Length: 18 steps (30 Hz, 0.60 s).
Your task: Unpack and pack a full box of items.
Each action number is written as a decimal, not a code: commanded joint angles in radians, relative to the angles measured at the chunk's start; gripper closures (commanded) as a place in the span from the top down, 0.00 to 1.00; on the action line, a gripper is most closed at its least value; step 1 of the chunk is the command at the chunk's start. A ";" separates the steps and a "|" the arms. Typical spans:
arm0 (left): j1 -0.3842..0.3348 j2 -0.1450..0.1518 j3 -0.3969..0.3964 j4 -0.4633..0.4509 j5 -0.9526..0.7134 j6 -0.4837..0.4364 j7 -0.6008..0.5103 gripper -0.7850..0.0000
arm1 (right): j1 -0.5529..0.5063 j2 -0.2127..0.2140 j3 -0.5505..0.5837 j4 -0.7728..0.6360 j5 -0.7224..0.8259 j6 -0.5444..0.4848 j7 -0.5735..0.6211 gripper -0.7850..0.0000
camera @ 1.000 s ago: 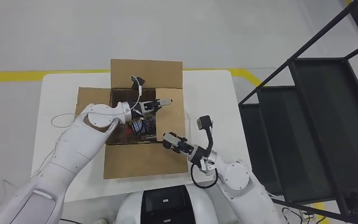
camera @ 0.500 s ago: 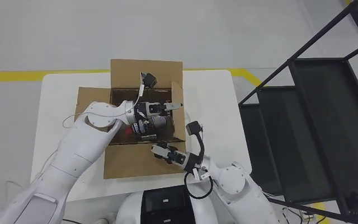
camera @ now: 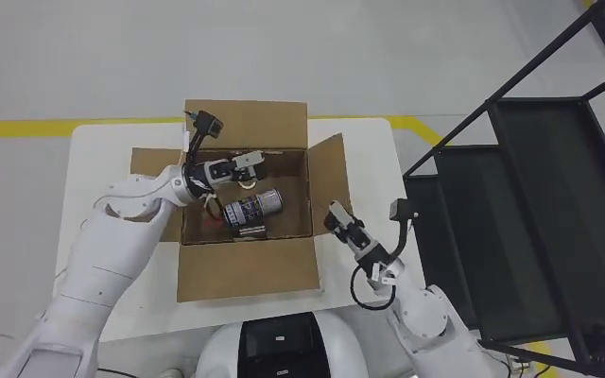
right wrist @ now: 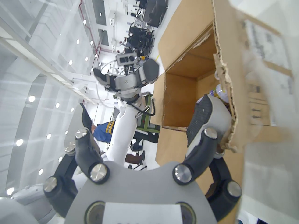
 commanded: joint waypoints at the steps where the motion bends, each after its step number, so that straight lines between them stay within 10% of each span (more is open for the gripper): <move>1: 0.056 0.022 -0.081 -0.046 -0.009 0.009 -0.022 1.00 | 0.017 -0.001 0.004 0.035 0.045 0.016 -0.003 1.00; 18: 0.477 0.102 -0.496 -0.224 -0.152 0.011 -0.063 1.00 | 0.166 -0.010 -0.022 0.257 0.107 0.210 -0.037 1.00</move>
